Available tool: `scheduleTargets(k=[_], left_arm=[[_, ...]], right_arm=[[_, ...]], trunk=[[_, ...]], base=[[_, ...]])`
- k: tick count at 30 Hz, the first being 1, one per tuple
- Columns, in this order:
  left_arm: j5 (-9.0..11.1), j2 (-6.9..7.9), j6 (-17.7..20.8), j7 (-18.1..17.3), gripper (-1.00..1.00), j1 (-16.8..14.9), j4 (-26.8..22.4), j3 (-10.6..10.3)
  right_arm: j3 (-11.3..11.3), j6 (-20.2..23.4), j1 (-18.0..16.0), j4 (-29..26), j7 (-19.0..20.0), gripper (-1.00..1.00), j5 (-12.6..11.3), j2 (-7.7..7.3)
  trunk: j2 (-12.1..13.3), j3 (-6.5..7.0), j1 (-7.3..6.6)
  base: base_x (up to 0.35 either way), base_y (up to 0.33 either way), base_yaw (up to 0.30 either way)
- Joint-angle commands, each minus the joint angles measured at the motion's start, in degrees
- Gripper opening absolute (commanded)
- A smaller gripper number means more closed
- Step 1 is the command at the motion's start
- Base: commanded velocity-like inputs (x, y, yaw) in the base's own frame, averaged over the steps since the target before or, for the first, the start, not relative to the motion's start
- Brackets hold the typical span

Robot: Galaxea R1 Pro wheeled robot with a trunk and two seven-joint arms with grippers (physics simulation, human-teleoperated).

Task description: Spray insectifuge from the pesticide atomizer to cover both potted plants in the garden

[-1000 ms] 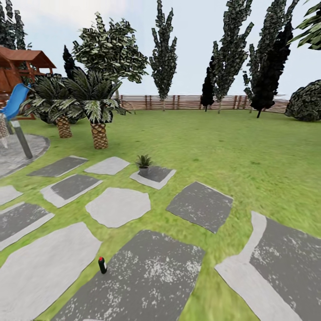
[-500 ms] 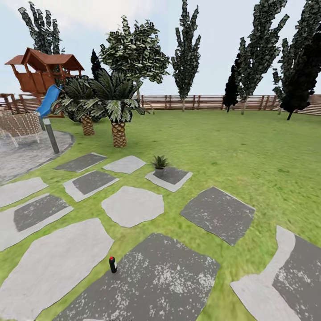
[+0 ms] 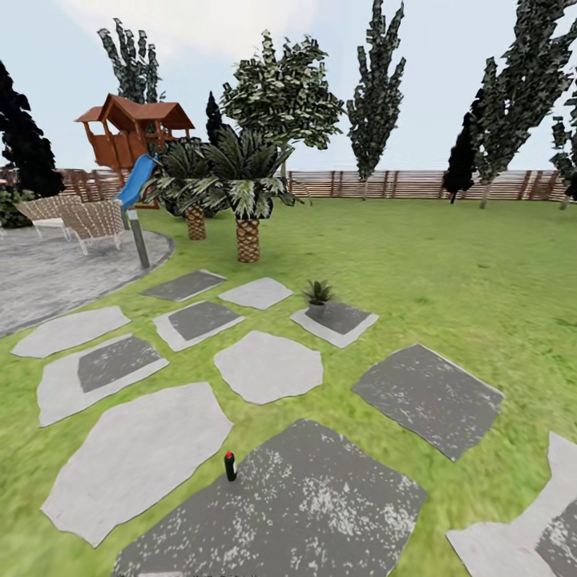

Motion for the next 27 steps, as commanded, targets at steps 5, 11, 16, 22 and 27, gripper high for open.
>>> scheduleTargets(k=[5,11,16,22,27], left_arm=[[-0.4,-0.07,-0.2,0.2,1.00,0.0,0.1,0.5],[-0.4,-0.10,-0.3,0.2,1.00,0.0,0.1,0.5],[-0.5,-0.12,-0.3,0.2,1.00,0.0,0.1,0.4],[-0.9,-0.15,-0.3,0.1,1.00,0.0,0.1,0.2],[-0.9,-0.13,-0.3,0.1,1.00,0.0,0.1,0.3]], right_arm=[[0.0,-0.2,0.0,0.0,0.0,1.00,0.1,-0.02],[0.0,-0.2,0.0,0.0,0.0,1.00,0.1,-0.02],[0.0,-0.2,0.0,0.0,0.0,1.00,0.1,-0.02],[0.0,-0.2,0.0,0.0,0.0,1.00,0.1,-0.02],[0.0,-0.1,0.0,0.0,0.1,1.00,0.0,-0.02]], trunk=[[0.0,-0.05,-0.01],[0.0,-0.05,-0.01],[0.0,-0.05,-0.01],[0.0,-0.05,-0.01],[0.0,-0.05,-0.01]], base=[[0.000,0.000,0.278],[0.000,0.000,0.278],[0.000,0.000,0.278],[0.034,-0.023,0.278],[0.192,-0.161,0.165]])
